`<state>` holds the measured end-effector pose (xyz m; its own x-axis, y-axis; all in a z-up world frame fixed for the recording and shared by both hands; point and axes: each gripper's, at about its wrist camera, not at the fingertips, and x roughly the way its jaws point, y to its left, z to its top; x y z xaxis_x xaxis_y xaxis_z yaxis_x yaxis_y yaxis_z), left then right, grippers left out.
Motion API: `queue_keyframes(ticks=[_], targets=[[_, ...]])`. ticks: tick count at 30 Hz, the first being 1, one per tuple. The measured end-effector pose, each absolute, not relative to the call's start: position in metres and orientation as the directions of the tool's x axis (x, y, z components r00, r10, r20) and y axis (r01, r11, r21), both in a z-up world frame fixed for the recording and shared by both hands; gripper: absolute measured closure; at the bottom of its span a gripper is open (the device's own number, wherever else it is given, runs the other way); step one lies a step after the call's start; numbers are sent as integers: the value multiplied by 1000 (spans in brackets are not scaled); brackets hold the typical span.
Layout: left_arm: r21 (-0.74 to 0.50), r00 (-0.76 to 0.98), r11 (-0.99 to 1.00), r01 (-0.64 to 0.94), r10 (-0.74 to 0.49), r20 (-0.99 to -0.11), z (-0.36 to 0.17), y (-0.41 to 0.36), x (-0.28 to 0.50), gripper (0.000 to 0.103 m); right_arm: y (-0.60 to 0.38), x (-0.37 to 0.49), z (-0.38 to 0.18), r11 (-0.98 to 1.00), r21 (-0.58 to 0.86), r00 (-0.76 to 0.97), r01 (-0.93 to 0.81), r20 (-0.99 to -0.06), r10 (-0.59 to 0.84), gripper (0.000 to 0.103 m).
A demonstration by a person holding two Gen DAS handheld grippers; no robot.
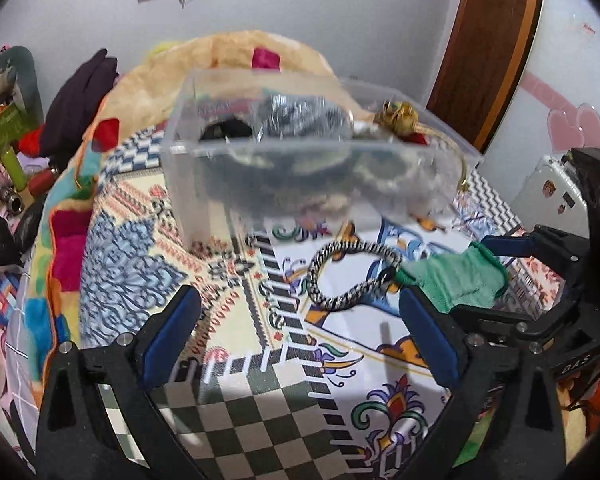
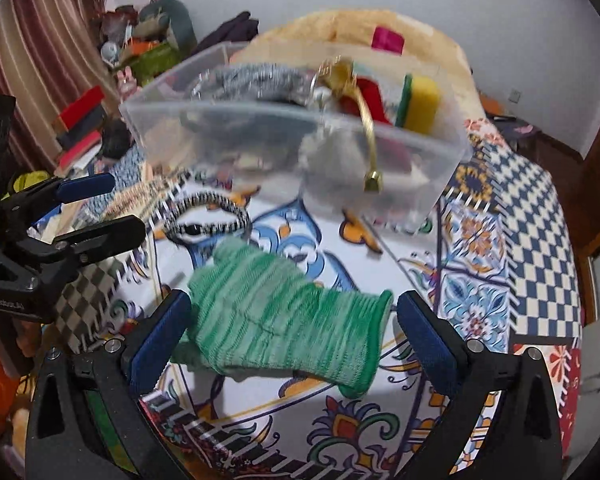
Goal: Organize soft objects
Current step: 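Grasp the braided hair tie with the left tool while the right grasps the green cloth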
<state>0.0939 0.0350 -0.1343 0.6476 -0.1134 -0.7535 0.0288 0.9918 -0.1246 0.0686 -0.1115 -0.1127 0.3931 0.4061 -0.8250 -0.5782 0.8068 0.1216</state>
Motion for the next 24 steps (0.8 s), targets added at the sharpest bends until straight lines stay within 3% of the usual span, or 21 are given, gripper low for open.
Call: queue_keyframes(ticks=[2, 4, 11, 13, 15, 17, 18, 22, 24], targets=[[-124, 639, 992, 30, -115, -760, -139, 32, 97, 7, -111, 67, -114, 807, 128, 388, -577, -827, 408, 12], [-130, 622, 991, 44, -129, -772, -143, 29, 102, 20, -113, 65, -113, 807, 137, 386, -575, -823, 416, 18], [-80, 626, 995, 67, -104, -772, -144, 14, 114, 36, -125, 62, -110, 810, 117, 418, -575, -809, 413, 51], [-58, 627, 995, 75, -93, -774, -144, 10, 115, 44, -127, 61, -110, 807, 113, 422, -580, -806, 416, 57], [-49, 622, 994, 94, -97, -777, -144, 5, 116, 60, -128, 59, -110, 803, 114, 421, -586, -803, 422, 71], [-40, 626, 995, 94, -90, -775, -144, 3, 117, 70, -127, 59, -109, 797, 125, 415, -591, -800, 433, 78], [-42, 628, 995, 95, -93, -772, -144, 3, 117, 81, -127, 59, -110, 797, 128, 415, -590, -799, 435, 79], [-59, 635, 994, 96, -106, -765, -143, 6, 116, 90, -128, 56, -106, 798, 130, 425, -588, -790, 442, 82], [-56, 641, 993, 102, -109, -760, -142, 7, 112, 101, -130, 55, -104, 800, 128, 433, -585, -785, 442, 83]])
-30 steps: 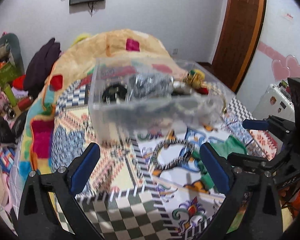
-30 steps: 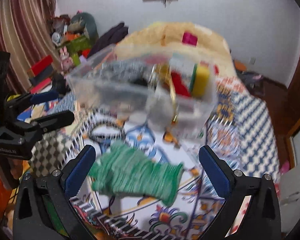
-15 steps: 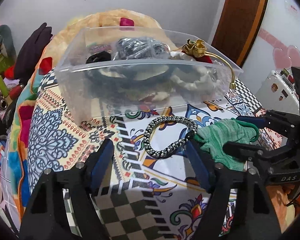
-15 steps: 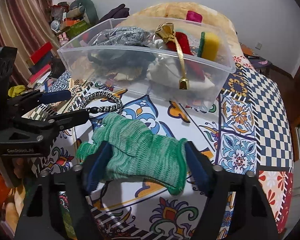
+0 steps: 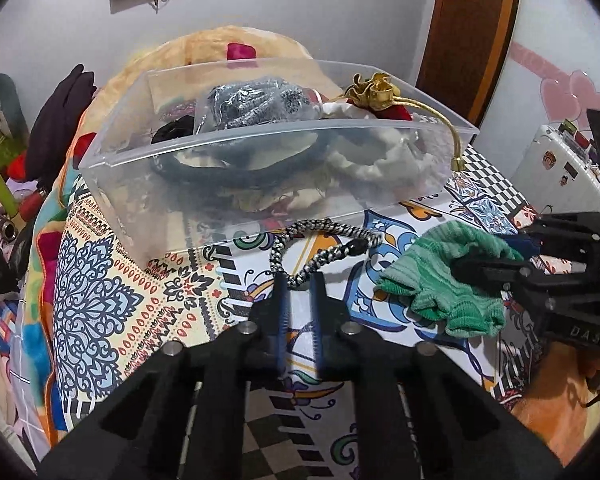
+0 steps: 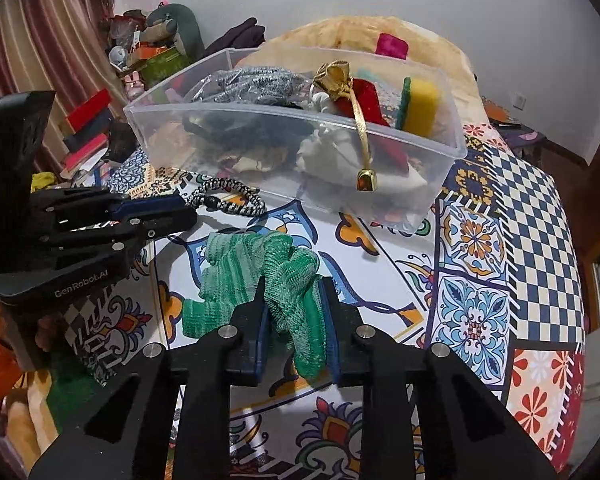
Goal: Organize soft objects
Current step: 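Grasp the braided hair tie with the left tool while the right grasps the green cloth, then drop the hair tie into the box with the left tool while the right drops the green cloth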
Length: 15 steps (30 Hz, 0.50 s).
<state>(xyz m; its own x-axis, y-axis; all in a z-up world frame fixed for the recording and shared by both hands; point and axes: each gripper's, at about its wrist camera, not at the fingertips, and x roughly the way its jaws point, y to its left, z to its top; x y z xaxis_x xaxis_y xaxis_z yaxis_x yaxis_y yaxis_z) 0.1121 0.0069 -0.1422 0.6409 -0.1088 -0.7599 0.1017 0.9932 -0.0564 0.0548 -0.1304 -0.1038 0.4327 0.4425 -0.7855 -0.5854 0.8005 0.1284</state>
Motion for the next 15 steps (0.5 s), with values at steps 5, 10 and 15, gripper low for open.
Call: queue_keyframes(ticks=[5, 10, 15], targets=[[-26, 674, 994, 106, -92, -733, -134, 9, 95, 103, -136, 50, -93, 803, 124, 464, -583, -761, 454, 84], [-27, 674, 988, 149, -122, -729, -120, 8, 85, 102, -144, 47, -78, 806, 132, 495, -576, -728, 473, 84], [-45, 662, 990, 132, -122, -740, -115, 6, 101, 94, -154, 47, -65, 816, 154, 525, -557, -695, 490, 84]])
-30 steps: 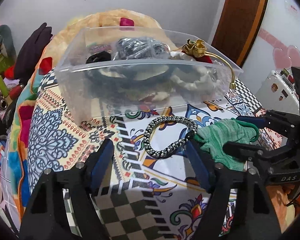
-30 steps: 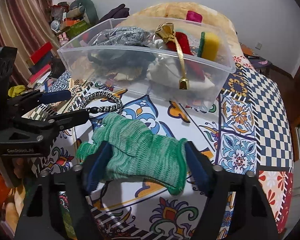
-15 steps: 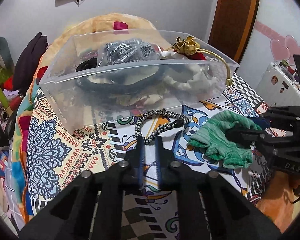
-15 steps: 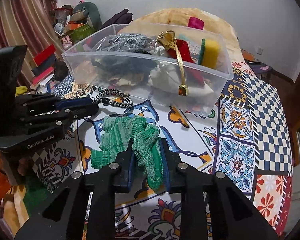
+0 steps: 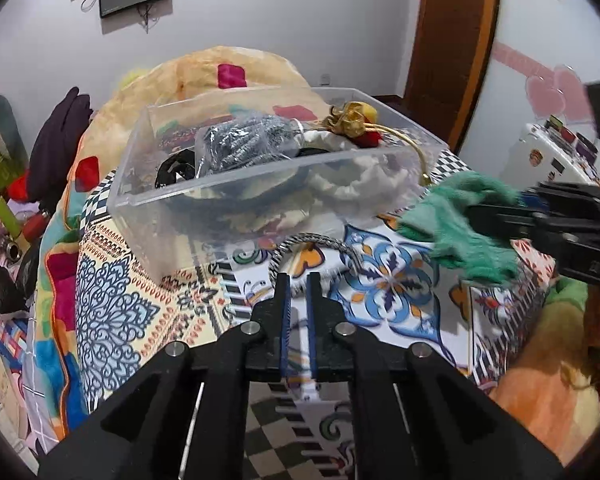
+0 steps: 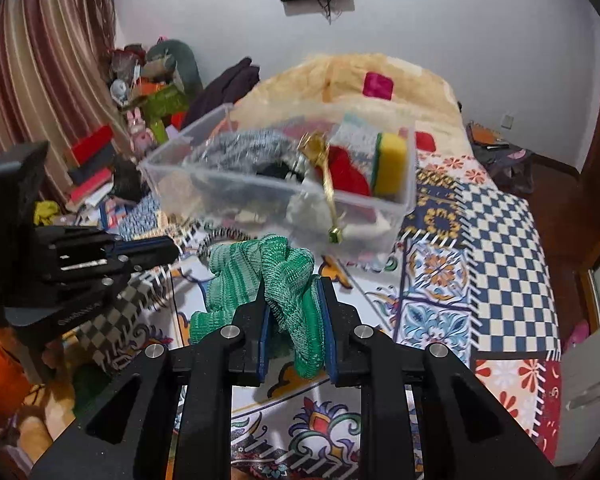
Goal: Organize soft objects
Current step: 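Drop the hair tie into the box with the left tool while the right drops the green cloth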
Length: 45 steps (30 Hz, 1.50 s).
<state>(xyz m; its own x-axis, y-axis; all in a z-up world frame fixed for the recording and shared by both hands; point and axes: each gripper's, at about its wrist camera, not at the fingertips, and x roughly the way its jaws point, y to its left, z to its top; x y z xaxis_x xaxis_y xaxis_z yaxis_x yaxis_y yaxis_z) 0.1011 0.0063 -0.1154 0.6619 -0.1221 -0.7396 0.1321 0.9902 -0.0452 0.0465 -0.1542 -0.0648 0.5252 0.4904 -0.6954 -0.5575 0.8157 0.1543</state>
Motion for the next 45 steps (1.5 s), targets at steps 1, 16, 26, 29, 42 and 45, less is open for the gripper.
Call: queue_keyframes(ticks=[1, 16, 26, 29, 42, 45], targets=[[-58, 657, 990, 125, -127, -744, -116, 8, 106, 93, -156, 46, -63, 818, 157, 531, -554, -690, 492, 84], [-39, 579, 992, 116, -99, -809, -143, 9, 152, 90, -164, 46, -55, 811, 175, 544, -558, -661, 517, 84], [27, 707, 990, 140, -81, -703, -98, -2, 112, 97, -156, 50, -30, 813, 153, 595, -561, -609, 525, 84], [29, 753, 992, 125, -75, -654, -76, 1, 101, 97, -149, 55, -17, 819, 138, 629, -557, -574, 525, 84], [9, 834, 1000, 4, 1, -552, -40, 36, 128, 97, -106, 103, -9, 851, 81, 698, -519, -535, 477, 84], [-7, 820, 1000, -12, 6, -572, -47, 45, 141, 97, -96, 112, -22, 852, 76, 680, -518, -569, 464, 84]])
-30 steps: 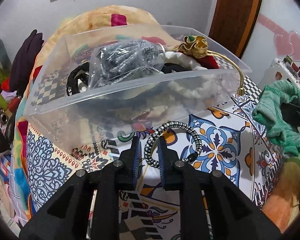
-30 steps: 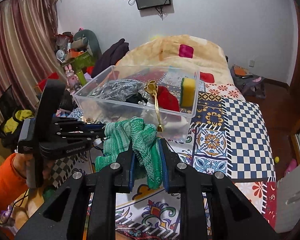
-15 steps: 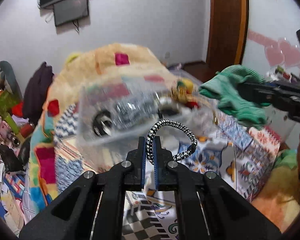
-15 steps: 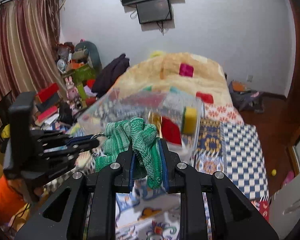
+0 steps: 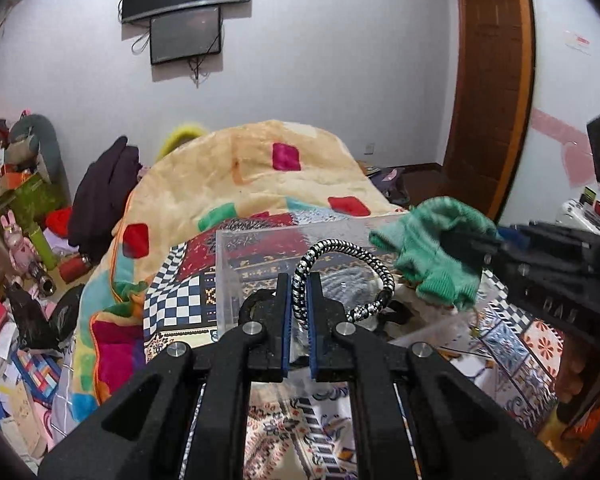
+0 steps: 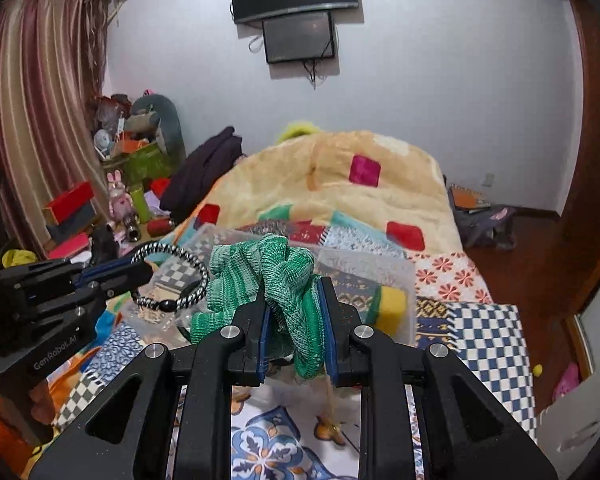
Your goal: Organize soft objects
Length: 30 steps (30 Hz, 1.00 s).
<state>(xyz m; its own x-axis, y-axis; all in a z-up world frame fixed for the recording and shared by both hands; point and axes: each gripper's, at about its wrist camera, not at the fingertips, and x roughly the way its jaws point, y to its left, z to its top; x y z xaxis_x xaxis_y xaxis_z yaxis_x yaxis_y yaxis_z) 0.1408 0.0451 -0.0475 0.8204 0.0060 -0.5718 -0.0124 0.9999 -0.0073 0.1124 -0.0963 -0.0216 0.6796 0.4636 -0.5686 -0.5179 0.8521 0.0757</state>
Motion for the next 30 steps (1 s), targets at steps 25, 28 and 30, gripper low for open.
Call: queue_keyframes(ticks=[25, 28, 30], targets=[[-22, 801, 1000, -14, -2, -599, -65, 50, 145, 50, -90, 115, -45, 860, -11, 668, -510, -635, 388, 53], [-36, 818, 999, -9, -13, -575, -55, 51, 136, 47, -95, 111, -34, 855, 11, 667, -518, -620, 412, 53], [-44, 834, 999, -4, -21, -551, -46, 51, 129, 44, -98, 108, -25, 847, 26, 664, -530, -608, 435, 52]])
